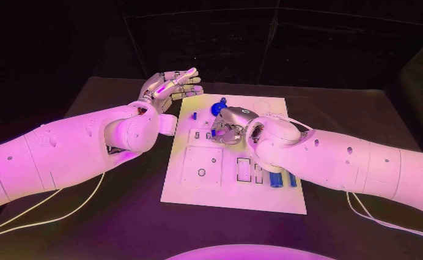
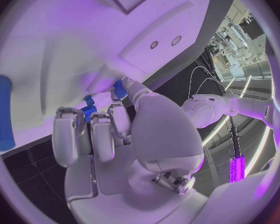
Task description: Assemble the parts on the task board
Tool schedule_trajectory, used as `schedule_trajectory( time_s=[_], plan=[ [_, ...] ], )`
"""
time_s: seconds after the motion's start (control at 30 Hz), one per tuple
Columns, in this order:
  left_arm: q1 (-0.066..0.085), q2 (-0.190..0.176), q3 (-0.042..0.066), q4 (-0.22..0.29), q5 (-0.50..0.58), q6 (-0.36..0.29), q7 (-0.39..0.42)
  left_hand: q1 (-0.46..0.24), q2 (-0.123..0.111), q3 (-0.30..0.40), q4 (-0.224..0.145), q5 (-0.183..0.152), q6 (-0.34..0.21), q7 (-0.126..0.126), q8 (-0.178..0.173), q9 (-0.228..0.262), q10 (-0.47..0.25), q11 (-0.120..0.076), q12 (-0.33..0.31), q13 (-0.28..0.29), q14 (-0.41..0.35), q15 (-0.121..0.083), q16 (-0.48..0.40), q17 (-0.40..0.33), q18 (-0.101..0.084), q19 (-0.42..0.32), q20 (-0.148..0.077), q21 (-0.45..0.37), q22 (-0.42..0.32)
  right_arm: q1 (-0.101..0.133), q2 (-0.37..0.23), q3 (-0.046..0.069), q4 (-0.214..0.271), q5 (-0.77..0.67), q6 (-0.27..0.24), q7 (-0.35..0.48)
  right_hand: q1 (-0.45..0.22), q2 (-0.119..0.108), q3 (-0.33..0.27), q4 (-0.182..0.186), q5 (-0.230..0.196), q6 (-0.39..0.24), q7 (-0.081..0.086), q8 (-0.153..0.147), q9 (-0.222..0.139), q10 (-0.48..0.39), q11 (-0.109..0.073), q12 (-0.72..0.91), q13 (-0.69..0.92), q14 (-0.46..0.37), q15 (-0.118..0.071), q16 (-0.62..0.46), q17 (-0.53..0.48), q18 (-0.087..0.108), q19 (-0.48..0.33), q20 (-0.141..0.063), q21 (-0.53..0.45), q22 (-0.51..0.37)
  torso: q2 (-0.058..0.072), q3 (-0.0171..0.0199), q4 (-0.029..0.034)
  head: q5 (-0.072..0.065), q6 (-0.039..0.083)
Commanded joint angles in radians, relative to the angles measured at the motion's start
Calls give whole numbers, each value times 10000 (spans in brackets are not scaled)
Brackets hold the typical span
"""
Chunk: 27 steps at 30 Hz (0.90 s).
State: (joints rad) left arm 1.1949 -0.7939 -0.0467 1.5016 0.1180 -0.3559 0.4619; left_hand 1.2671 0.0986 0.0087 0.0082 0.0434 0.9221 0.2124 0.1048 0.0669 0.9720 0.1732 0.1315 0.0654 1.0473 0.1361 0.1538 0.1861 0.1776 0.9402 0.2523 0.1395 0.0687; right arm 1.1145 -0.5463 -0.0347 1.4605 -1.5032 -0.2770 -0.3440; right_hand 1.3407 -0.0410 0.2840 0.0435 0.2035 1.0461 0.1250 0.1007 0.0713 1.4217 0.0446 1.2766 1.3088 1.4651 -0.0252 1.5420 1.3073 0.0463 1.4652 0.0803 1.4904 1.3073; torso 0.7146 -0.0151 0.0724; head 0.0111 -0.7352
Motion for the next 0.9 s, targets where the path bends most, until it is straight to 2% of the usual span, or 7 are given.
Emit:
schedule_trajectory(
  time_s=[0.03,0.67,0.9],
  plan=[
    [16,10,9,5,-19,138,46,51,58,-57,-3,44,93,-11,-19,4,55,0,-24,8,47,8,-65,15,63,54,-15,-37,-4,-37,-29,-30,-16,-108,310,-119,-27,-122,-23,-22,-79,-50,84,-39,-14,-71,0,-65,298,934,-26,15,2116,-65,158,-15,26,751,-2,-5,6,-10,-7],
    [16,-9,8,-16,-20,153,58,44,60,-70,1,45,99,-8,-23,3,67,0,-25,7,51,8,-70,18,62,59,-17,-44,-4,-56,-149,-34,75,-277,256,-210,-101,-293,-62,-36,-120,-153,129,-121,-27,-125,38,-153,243,927,5,0,2092,-61,147,10,13,729,1,-7,5,-23,-36],
    [16,-1,8,-19,-20,152,32,44,60,-70,1,45,99,-8,-23,3,67,0,-25,7,51,8,-70,18,62,59,-17,-44,-4,-60,-120,-33,77,-278,108,-261,-397,-570,-273,92,-134,-399,193,-258,-38,-173,108,-241,187,926,65,-4,2087,-59,141,68,2,717,6,-2,3,-14,-36]
  ],
)
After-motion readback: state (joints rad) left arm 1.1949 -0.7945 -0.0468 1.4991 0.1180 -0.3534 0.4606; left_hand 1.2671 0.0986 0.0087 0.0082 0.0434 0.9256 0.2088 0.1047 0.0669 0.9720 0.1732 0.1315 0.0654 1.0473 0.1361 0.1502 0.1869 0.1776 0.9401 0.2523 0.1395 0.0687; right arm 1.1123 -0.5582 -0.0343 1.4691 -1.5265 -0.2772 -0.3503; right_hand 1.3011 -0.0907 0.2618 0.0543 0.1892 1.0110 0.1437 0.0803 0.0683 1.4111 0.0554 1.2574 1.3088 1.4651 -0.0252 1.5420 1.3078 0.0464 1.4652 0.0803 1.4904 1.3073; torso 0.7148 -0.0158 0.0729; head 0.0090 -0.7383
